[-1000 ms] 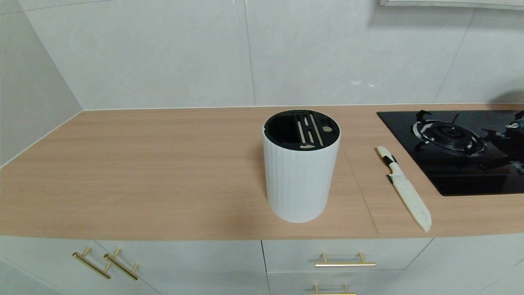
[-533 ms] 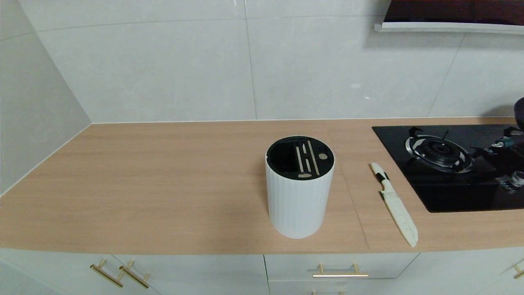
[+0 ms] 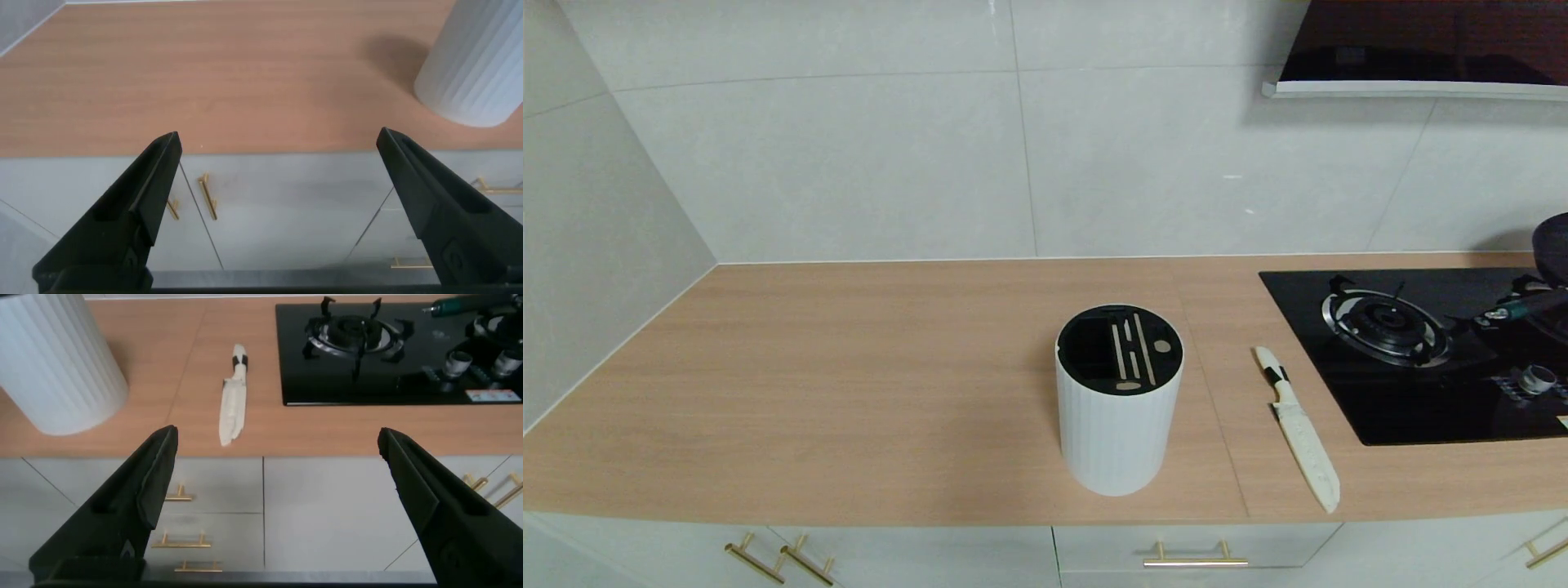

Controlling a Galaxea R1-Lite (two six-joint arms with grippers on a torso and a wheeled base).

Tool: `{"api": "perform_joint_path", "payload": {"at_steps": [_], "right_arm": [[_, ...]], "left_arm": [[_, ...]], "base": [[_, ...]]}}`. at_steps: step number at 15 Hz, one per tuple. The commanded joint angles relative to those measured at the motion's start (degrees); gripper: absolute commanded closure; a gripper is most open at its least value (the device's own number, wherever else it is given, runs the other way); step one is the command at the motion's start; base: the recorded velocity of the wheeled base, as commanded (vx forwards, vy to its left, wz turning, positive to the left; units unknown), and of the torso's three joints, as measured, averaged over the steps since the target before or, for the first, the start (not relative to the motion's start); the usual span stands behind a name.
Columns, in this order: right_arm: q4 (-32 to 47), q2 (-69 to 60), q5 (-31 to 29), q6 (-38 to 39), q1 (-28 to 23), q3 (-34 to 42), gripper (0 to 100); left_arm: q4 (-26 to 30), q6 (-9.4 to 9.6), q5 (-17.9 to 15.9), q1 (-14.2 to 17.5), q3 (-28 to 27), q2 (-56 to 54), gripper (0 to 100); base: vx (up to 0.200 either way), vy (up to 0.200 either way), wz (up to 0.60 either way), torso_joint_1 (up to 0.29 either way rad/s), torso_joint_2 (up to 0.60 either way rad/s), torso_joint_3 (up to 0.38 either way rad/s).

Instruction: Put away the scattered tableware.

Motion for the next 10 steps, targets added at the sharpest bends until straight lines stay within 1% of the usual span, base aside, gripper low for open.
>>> {"api": "perform_joint_path", "payload": {"at_steps": [1, 4, 6, 10], "right_arm": [[0.0, 0.0, 0.0, 0.0, 0.0, 0.0, 0], [0.0, 0.1, 0.0, -0.3, 0.0, 0.0, 0], [0.0, 0.1, -0.1, -3.1, 0.0, 0.0, 0], [-0.1, 0.0, 0.0, -4.8, 0.0, 0.0, 0]], "left_arm": [[0.0, -0.01, 0.0, 0.0, 0.0, 0.1, 0], [0.0, -0.01, 0.0, 0.0, 0.0, 0.1, 0], [0.0, -0.01, 0.0, 0.0, 0.0, 0.1, 0], [0.0, -0.01, 0.0, 0.0, -0.1, 0.1, 0]], "base": [[0.000, 0.000, 0.00, 0.178, -0.36, -0.188], [0.000, 0.000, 0.00, 0.032, -0.06, -0.029], [0.000, 0.000, 0.00, 0.000, 0.00, 0.000], [0.000, 0.000, 0.00, 0.000, 0.00, 0.000]]}}
